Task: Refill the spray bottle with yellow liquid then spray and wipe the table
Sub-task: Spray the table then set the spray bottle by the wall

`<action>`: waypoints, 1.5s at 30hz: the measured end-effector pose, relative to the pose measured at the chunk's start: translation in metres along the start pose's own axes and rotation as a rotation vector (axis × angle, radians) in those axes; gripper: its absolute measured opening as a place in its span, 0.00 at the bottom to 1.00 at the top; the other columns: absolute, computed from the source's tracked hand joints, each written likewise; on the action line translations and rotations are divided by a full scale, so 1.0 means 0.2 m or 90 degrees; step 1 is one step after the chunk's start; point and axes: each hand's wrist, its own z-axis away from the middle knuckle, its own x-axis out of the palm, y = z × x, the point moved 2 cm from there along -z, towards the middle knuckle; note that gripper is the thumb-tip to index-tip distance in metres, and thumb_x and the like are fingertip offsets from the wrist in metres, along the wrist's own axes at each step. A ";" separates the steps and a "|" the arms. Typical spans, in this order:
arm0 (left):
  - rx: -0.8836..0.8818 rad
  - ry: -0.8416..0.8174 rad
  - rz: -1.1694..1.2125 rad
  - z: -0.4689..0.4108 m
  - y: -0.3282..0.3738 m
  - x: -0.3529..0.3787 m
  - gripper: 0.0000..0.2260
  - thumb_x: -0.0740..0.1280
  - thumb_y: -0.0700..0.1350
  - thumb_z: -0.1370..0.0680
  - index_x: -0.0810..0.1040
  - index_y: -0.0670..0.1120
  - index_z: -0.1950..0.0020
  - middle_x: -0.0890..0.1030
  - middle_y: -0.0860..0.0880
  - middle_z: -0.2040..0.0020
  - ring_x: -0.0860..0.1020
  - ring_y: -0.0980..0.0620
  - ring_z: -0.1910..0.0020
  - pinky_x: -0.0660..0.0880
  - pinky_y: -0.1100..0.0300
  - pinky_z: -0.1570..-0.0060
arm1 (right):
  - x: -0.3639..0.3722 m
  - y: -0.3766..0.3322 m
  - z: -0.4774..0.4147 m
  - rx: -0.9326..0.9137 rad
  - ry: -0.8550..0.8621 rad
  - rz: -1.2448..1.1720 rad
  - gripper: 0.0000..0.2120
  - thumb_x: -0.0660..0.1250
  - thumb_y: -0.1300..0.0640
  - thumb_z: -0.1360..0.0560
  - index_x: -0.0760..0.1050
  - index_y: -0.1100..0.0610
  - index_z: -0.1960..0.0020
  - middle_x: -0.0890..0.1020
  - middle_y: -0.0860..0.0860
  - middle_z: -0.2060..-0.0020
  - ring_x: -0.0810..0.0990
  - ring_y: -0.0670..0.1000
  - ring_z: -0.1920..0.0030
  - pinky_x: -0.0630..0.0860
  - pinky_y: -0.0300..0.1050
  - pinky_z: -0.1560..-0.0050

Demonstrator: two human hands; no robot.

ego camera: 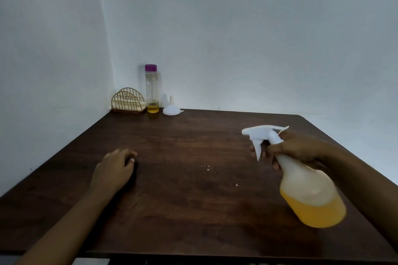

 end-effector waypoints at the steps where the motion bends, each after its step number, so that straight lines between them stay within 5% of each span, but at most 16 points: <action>1: 0.002 0.000 0.000 0.00 0.00 0.00 0.10 0.62 0.46 0.22 0.77 0.52 0.43 0.77 0.49 0.40 0.73 0.49 0.40 0.73 0.50 0.45 | -0.02 0.00 -0.02 -0.014 0.038 -0.026 0.16 0.65 0.60 0.37 0.79 0.66 0.53 0.82 0.57 0.62 0.79 0.51 0.70 0.75 0.42 0.67; 4: 0.006 0.002 -0.002 0.00 0.00 0.00 0.10 0.62 0.46 0.22 0.77 0.53 0.42 0.77 0.49 0.39 0.73 0.49 0.40 0.73 0.51 0.45 | -0.05 -0.02 -0.07 -0.064 0.119 -0.088 0.14 0.64 0.62 0.36 0.78 0.70 0.55 0.80 0.64 0.63 0.79 0.52 0.68 0.75 0.45 0.64; 8: 0.014 -0.010 -0.019 0.01 0.01 0.00 0.10 0.62 0.47 0.22 0.77 0.53 0.41 0.76 0.50 0.39 0.72 0.49 0.40 0.72 0.51 0.45 | -0.02 -0.09 -0.17 -0.132 0.146 -0.139 0.10 0.61 0.71 0.29 0.77 0.60 0.61 0.79 0.55 0.66 0.77 0.49 0.65 0.75 0.39 0.65; 12: 0.017 -0.013 -0.022 0.01 0.01 -0.01 0.11 0.62 0.47 0.22 0.76 0.52 0.41 0.76 0.50 0.39 0.72 0.49 0.40 0.72 0.51 0.45 | 0.00 -0.07 -0.28 -0.147 0.155 -0.129 0.07 0.65 0.67 0.32 0.78 0.58 0.58 0.79 0.51 0.62 0.77 0.49 0.57 0.73 0.49 0.53; 17: 0.030 -0.023 -0.057 0.02 0.01 0.00 0.11 0.61 0.49 0.22 0.76 0.52 0.40 0.76 0.50 0.39 0.72 0.49 0.40 0.71 0.52 0.45 | 0.01 -0.04 -0.34 -0.123 0.172 -0.163 0.03 0.71 0.58 0.35 0.79 0.53 0.61 0.78 0.53 0.60 0.76 0.52 0.55 0.72 0.52 0.52; 19: 0.029 -0.025 -0.066 0.01 0.01 0.00 0.12 0.61 0.50 0.22 0.75 0.52 0.39 0.76 0.49 0.39 0.72 0.48 0.39 0.71 0.52 0.46 | 0.00 -0.04 -0.33 -0.100 0.169 -0.097 0.14 0.76 0.52 0.36 0.76 0.57 0.57 0.77 0.55 0.59 0.76 0.52 0.55 0.73 0.46 0.55; 24: 0.034 -0.034 -0.090 0.01 0.02 0.01 0.13 0.61 0.51 0.22 0.74 0.52 0.38 0.75 0.49 0.38 0.71 0.48 0.38 0.70 0.52 0.45 | 0.00 -0.01 -0.26 -0.069 0.331 0.091 0.11 0.77 0.50 0.35 0.74 0.49 0.61 0.78 0.46 0.65 0.75 0.45 0.66 0.69 0.40 0.65; 29: 0.003 -0.088 -0.106 -0.04 0.01 0.02 0.17 0.61 0.54 0.22 0.71 0.53 0.34 0.72 0.48 0.33 0.69 0.47 0.35 0.69 0.50 0.42 | 0.01 -0.06 -0.36 -0.044 0.401 0.197 0.14 0.77 0.49 0.36 0.77 0.55 0.60 0.79 0.49 0.66 0.76 0.50 0.63 0.69 0.44 0.64; 34: -0.027 -0.181 -0.131 -0.24 0.03 0.04 0.23 0.61 0.56 0.22 0.62 0.55 0.28 0.65 0.46 0.28 0.64 0.45 0.30 0.65 0.45 0.36 | -0.02 -0.16 -0.74 -0.037 0.369 0.134 0.17 0.77 0.50 0.36 0.78 0.60 0.56 0.80 0.54 0.60 0.77 0.53 0.61 0.74 0.48 0.60; 38: -0.025 -0.157 -0.144 -0.47 -0.03 0.07 0.23 0.59 0.56 0.21 0.61 0.55 0.27 0.64 0.46 0.27 0.63 0.44 0.29 0.65 0.43 0.35 | -0.03 -0.19 -1.17 -0.024 0.367 0.065 0.19 0.78 0.53 0.37 0.78 0.64 0.53 0.81 0.57 0.58 0.82 0.56 0.56 0.80 0.57 0.52; 45: -0.027 -0.116 -0.162 -0.78 -0.21 0.13 0.21 0.56 0.55 0.20 0.64 0.53 0.28 0.66 0.45 0.28 0.65 0.44 0.30 0.66 0.44 0.37 | 0.00 -0.23 -1.75 -0.031 0.365 0.110 0.16 0.76 0.52 0.34 0.76 0.59 0.53 0.79 0.54 0.57 0.81 0.57 0.54 0.78 0.51 0.50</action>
